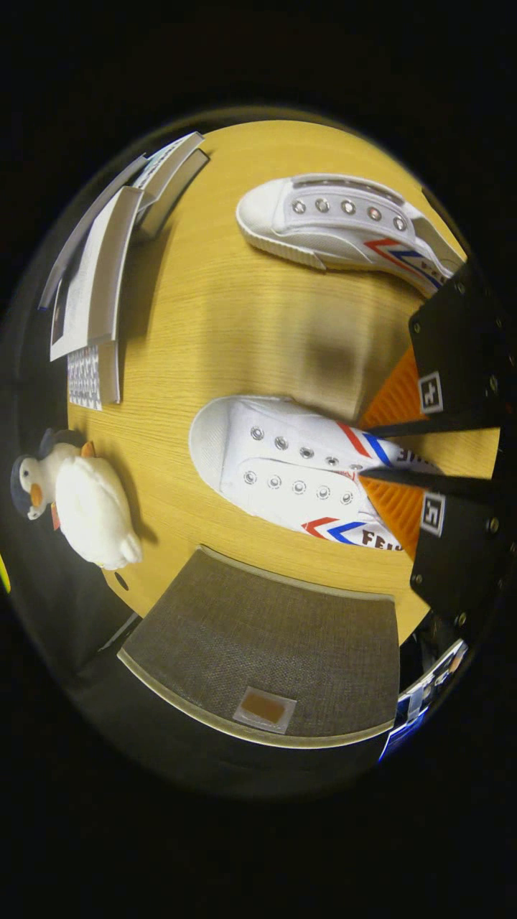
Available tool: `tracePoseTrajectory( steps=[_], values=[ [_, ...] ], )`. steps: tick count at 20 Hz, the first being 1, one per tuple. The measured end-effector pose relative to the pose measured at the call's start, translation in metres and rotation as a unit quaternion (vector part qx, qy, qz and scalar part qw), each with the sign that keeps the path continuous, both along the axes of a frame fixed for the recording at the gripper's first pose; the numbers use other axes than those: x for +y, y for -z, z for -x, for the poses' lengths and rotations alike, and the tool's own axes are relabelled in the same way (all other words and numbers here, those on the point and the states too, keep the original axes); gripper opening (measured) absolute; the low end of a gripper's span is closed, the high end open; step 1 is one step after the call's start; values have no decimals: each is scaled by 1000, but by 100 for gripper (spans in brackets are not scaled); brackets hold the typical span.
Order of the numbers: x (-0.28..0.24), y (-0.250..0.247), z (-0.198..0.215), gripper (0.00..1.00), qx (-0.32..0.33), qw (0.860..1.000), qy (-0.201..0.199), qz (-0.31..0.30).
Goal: Open the storage box then place both shoes into the box .Put the left shoe in first, then the right shoe, with the right side of both shoes facing outward in a uniform manner.
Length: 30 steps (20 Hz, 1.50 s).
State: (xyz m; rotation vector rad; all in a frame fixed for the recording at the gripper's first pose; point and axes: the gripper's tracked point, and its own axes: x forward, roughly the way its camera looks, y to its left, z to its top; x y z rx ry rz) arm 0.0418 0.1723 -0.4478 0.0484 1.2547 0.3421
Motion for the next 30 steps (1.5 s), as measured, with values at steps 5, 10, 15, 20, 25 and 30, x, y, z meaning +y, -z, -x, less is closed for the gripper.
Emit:
tracePoseTrajectory(
  steps=[5, 10, 15, 20, 25, 30],
  values=[
    [-3, -3, 3, 9, 41, 998, 31, -22],
    [-4, -16, 5, 0, 59, 997, 41, -41],
    [0, -62, 12, 0, 47, 996, 40, -58],
    [15, -132, 4, 0, 4, 997, 17, -77],
    [59, -202, -9, 0, -39, 992, -31, -112],
    [135, -228, -11, 0, -41, 986, -88, -138]
  ],
)
